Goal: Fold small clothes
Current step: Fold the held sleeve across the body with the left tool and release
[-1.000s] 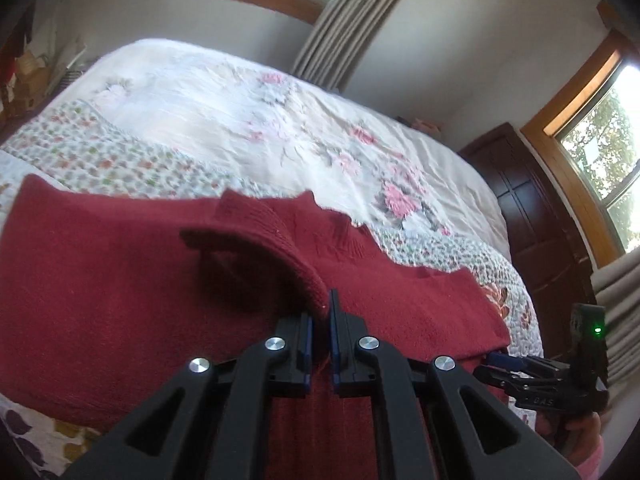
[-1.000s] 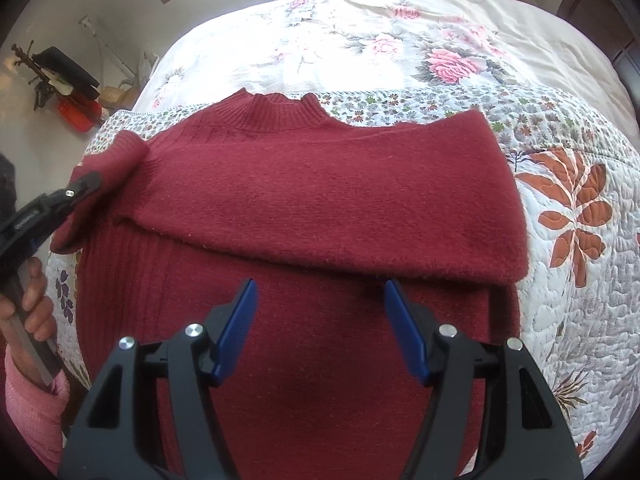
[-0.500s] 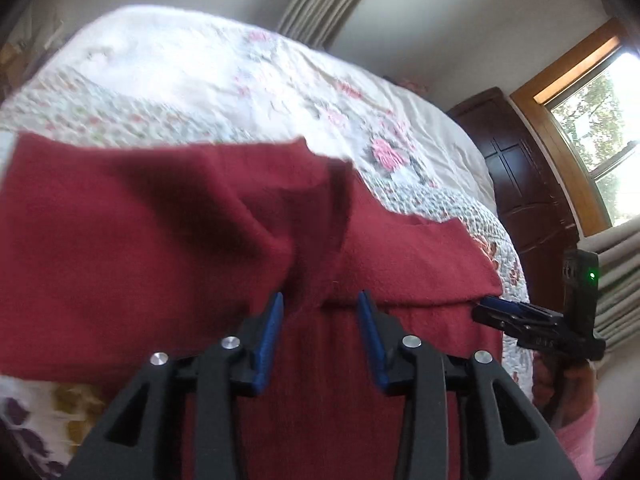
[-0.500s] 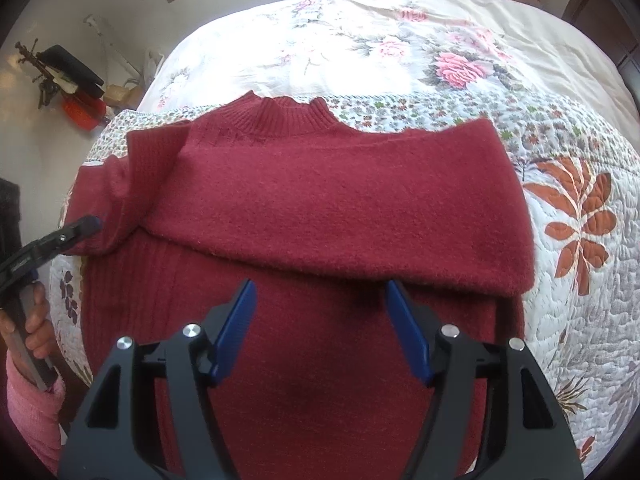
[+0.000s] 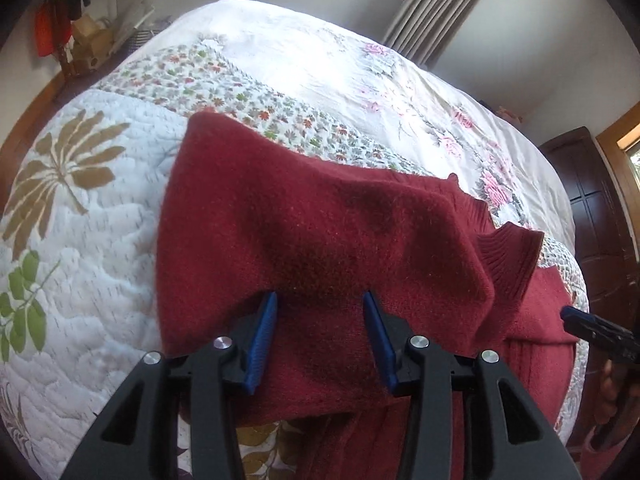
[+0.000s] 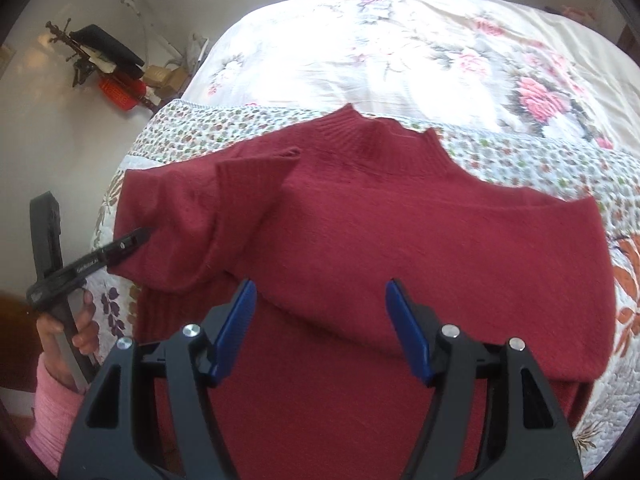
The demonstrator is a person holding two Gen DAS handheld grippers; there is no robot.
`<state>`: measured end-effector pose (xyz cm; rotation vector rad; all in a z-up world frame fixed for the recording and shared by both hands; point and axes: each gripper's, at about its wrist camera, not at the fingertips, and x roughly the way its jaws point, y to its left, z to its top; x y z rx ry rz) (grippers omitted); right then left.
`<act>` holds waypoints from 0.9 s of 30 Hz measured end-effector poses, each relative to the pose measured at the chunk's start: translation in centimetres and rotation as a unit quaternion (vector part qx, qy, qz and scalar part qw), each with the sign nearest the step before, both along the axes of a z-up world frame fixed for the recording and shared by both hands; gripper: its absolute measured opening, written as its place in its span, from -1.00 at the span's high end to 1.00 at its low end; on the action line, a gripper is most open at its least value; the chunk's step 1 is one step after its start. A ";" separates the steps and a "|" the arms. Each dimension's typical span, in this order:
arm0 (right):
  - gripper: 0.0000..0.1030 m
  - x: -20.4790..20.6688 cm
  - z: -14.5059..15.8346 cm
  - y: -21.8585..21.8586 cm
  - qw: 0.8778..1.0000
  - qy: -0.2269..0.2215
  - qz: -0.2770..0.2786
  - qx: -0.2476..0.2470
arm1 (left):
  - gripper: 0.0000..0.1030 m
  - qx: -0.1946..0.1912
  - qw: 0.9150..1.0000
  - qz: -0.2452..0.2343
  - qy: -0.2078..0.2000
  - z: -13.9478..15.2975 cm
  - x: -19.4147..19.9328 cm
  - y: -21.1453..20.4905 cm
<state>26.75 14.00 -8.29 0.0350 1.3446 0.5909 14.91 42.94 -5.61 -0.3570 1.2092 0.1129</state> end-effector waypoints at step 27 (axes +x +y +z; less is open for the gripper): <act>0.85 3.3 1.7 -3.5 0.995 -0.007 -0.026 0.094 | -0.16 0.009 1.000 0.011 -0.025 3.7 0.5 1.0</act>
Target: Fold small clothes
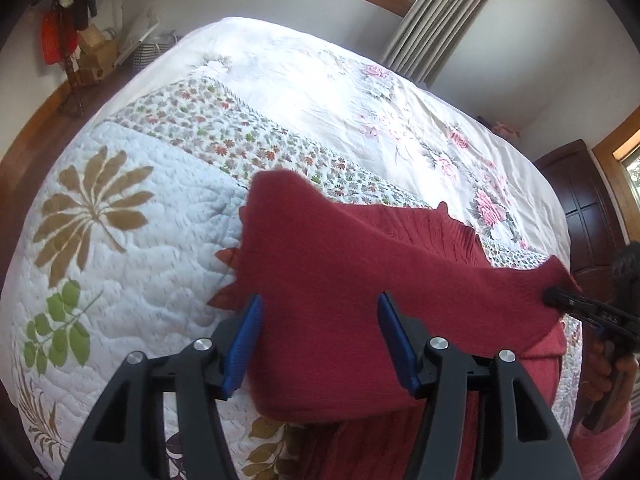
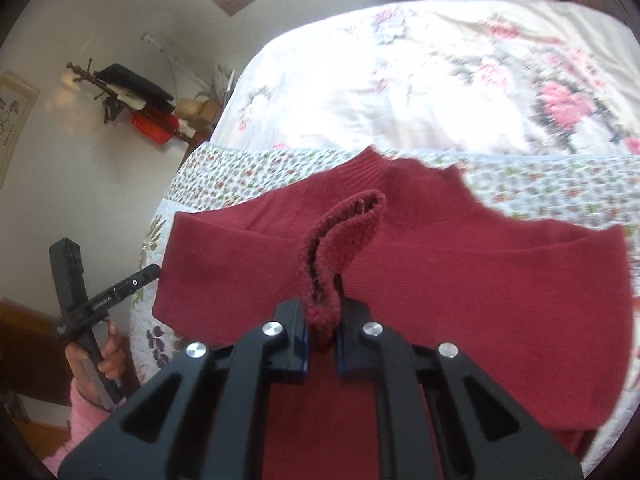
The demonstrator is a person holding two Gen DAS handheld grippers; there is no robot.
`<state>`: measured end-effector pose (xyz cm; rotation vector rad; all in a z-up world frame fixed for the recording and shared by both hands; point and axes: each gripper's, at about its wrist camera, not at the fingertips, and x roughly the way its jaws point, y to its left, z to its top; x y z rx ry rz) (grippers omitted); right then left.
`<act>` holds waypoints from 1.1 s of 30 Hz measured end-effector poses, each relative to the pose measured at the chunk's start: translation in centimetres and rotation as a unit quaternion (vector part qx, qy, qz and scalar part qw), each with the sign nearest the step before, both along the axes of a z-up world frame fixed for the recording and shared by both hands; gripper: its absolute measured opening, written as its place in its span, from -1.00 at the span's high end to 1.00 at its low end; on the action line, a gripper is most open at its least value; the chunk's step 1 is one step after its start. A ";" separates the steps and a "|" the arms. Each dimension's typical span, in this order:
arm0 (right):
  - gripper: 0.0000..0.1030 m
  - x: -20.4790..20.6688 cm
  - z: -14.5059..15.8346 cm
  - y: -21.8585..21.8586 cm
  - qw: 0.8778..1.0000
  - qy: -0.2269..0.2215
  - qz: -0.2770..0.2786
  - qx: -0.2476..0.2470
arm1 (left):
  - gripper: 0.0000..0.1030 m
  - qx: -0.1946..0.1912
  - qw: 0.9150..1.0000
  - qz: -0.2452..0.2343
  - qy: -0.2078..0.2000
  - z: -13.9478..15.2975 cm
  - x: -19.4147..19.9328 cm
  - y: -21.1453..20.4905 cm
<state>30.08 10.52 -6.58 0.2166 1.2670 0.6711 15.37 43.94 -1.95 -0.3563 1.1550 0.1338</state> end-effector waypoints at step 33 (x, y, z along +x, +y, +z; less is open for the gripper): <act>0.51 -2.3 -5.7 -10.5 0.993 0.016 -0.065 -0.093 | -0.26 0.122 0.986 -0.099 0.051 -5.5 3.5 -11.4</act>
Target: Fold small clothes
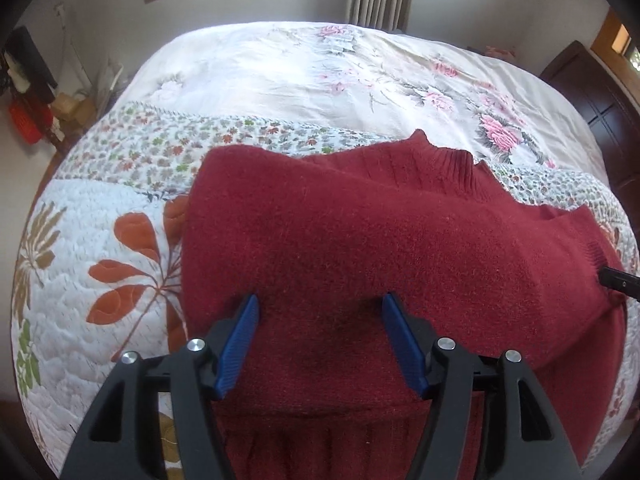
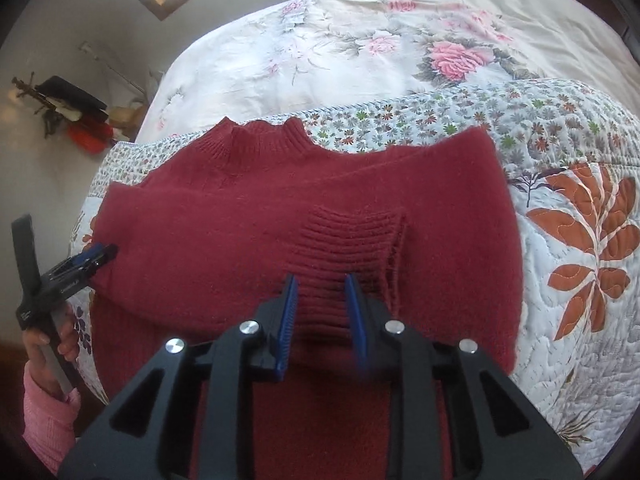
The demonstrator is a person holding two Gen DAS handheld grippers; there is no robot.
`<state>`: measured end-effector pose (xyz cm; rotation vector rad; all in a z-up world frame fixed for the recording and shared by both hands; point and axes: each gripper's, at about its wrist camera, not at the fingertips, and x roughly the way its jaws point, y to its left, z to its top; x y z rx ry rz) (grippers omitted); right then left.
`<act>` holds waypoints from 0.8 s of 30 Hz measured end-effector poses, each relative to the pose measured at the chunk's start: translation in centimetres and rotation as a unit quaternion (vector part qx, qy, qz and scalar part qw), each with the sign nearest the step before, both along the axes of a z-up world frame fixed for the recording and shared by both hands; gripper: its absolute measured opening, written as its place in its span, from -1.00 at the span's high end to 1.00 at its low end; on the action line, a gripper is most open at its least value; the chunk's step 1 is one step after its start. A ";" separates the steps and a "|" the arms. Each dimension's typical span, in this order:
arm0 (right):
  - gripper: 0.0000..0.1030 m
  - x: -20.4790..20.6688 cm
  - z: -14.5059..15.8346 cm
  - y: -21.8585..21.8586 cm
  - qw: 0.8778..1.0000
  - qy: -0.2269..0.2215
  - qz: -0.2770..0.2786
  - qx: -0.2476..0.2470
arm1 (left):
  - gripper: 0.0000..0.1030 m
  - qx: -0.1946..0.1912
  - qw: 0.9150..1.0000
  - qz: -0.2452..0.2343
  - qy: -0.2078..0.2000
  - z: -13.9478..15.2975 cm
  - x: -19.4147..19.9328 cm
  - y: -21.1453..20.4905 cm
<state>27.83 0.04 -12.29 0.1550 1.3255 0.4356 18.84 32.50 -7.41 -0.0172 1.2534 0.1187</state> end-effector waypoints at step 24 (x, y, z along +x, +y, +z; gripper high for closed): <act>-0.15 -28.2 0.6 -12.0 0.998 0.061 -0.010 0.016 | -0.65 -0.061 0.988 0.043 0.134 0.1 -31.1 5.2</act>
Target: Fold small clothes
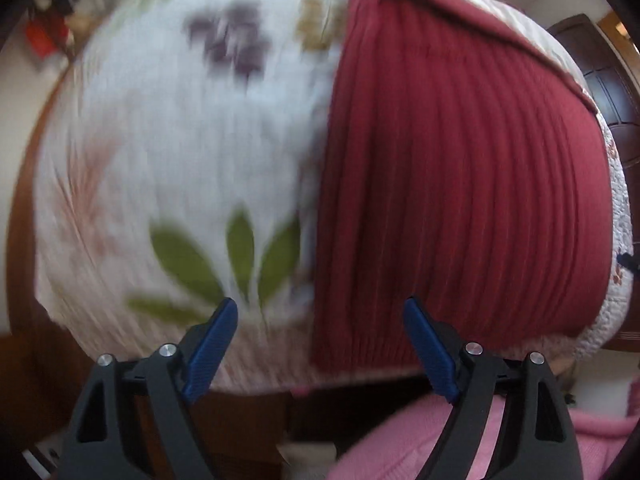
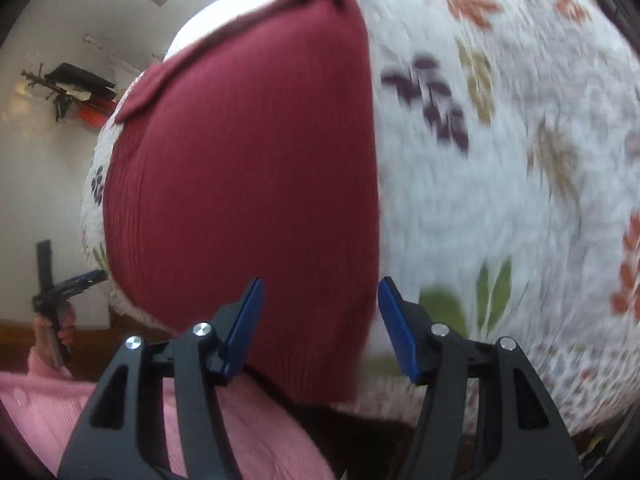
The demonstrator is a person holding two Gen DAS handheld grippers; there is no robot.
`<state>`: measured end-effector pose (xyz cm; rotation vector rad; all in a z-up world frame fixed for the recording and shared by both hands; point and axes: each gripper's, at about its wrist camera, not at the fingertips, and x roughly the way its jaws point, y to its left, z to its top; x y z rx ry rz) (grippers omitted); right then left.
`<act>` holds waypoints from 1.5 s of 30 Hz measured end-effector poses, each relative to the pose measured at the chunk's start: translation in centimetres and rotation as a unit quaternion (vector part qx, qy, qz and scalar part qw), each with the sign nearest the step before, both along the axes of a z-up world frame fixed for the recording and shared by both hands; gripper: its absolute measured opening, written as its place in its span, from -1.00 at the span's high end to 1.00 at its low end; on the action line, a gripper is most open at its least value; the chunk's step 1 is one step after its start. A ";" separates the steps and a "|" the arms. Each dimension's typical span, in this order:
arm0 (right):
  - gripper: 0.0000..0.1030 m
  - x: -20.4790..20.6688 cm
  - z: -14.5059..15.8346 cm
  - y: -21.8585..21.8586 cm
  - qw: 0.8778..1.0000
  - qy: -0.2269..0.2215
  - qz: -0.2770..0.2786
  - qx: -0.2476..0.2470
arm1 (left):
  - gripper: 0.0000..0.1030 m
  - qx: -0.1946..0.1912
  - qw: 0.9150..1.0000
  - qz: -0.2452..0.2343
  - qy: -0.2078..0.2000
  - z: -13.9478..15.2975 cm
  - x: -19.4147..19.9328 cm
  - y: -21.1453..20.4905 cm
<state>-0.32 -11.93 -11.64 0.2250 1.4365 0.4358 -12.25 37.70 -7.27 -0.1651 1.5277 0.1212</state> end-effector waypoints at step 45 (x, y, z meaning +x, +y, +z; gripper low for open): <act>0.78 -4.9 -2.7 4.1 0.982 0.046 0.031 0.182 | 0.80 -0.174 0.984 0.028 -0.016 -5.3 -2.0 -1.3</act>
